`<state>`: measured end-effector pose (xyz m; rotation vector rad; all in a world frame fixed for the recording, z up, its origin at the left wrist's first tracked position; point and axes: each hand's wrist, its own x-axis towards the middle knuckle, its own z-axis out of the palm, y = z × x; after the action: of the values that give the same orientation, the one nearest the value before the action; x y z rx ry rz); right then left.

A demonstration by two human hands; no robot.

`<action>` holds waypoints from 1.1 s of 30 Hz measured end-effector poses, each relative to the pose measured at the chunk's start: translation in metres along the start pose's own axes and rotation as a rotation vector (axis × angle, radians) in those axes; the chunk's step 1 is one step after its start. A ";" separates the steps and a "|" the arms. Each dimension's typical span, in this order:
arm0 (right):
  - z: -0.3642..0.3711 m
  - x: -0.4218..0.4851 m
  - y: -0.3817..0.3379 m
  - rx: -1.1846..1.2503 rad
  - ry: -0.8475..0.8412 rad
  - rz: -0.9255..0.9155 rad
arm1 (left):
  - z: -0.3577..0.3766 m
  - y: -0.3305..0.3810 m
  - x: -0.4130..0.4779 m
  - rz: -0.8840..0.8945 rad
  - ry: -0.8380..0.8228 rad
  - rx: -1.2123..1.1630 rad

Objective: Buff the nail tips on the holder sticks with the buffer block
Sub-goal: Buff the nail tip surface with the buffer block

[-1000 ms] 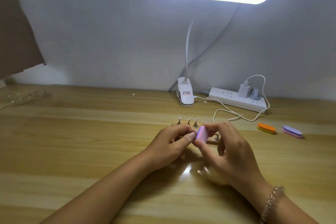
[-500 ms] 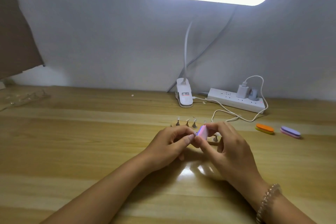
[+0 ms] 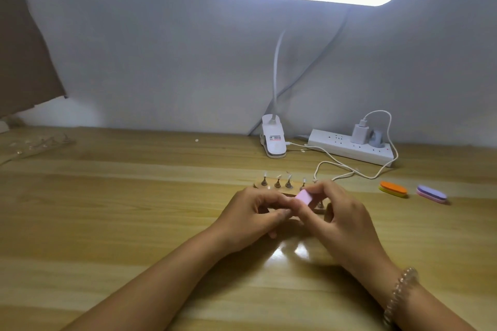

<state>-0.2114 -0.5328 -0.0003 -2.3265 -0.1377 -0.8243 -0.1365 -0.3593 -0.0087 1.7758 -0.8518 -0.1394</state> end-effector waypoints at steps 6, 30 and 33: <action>0.005 -0.007 -0.009 -0.107 -0.047 -0.107 | 0.000 0.000 0.001 -0.040 -0.006 -0.040; 0.000 -0.002 0.000 -0.032 0.012 -0.025 | 0.000 0.004 -0.001 -0.015 0.021 -0.055; 0.004 -0.007 -0.008 -0.053 -0.017 -0.116 | 0.000 0.006 -0.003 -0.028 0.019 -0.062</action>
<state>-0.2173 -0.5233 -0.0019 -2.3940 -0.2630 -0.8746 -0.1413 -0.3582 -0.0040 1.7288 -0.8013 -0.1654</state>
